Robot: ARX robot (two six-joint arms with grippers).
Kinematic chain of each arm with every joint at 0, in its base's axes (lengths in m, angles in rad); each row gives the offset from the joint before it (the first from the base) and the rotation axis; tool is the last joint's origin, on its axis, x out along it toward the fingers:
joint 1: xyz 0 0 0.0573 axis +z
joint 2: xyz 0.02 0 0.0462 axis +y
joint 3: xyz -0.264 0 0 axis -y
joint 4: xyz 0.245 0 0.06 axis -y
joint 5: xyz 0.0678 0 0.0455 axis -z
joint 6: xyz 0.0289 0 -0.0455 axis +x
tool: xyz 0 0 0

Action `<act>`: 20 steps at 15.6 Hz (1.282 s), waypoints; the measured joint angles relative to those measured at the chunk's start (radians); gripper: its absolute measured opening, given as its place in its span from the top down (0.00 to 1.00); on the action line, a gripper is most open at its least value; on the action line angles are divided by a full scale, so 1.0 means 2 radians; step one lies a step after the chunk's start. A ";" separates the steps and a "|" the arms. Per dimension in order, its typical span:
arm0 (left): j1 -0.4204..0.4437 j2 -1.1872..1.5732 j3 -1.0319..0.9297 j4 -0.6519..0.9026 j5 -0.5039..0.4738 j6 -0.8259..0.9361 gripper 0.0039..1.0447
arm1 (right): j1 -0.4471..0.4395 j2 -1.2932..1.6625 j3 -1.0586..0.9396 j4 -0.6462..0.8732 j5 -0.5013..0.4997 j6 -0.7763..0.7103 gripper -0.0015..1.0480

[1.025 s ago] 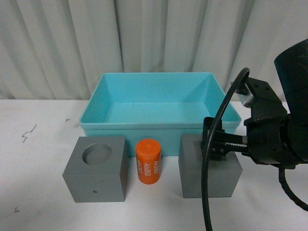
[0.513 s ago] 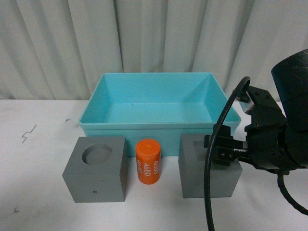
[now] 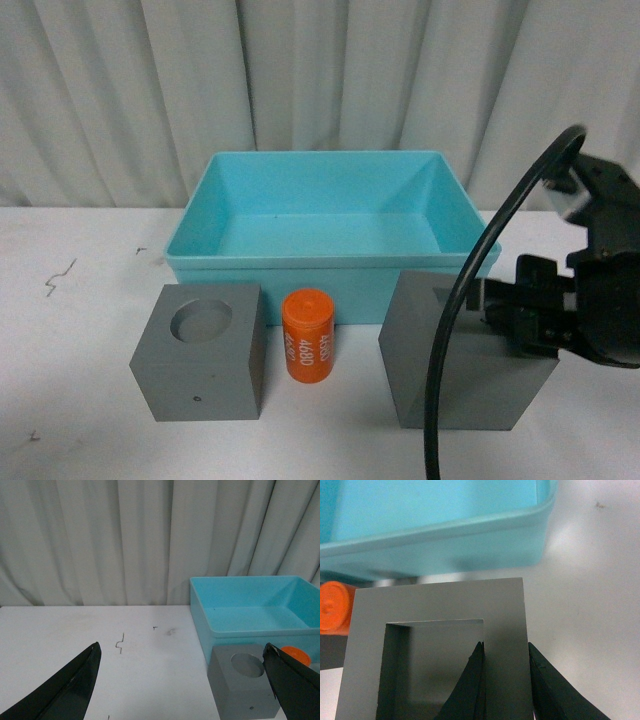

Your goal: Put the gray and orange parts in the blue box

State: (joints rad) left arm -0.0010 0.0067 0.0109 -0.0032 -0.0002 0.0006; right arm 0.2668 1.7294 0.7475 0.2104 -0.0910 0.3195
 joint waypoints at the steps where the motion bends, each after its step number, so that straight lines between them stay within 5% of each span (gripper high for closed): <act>1: 0.000 0.000 0.000 0.000 0.000 0.000 0.06 | -0.003 -0.031 -0.010 -0.005 -0.007 -0.005 0.82; 7: 0.000 0.000 0.000 0.000 0.000 0.000 0.06 | -0.016 -0.100 0.049 -0.050 -0.021 -0.020 0.82; 13: 0.000 0.000 0.000 0.000 0.000 0.000 0.06 | -0.046 0.038 0.219 -0.068 -0.007 -0.013 0.82; 20: 0.000 0.000 0.000 0.000 0.000 0.000 0.06 | -0.027 0.162 0.347 -0.092 0.004 -0.008 0.82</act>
State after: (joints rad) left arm -0.0010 0.0067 0.0109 -0.0032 -0.0002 0.0006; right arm 0.2138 2.0541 1.4418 0.0265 -0.0834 0.3027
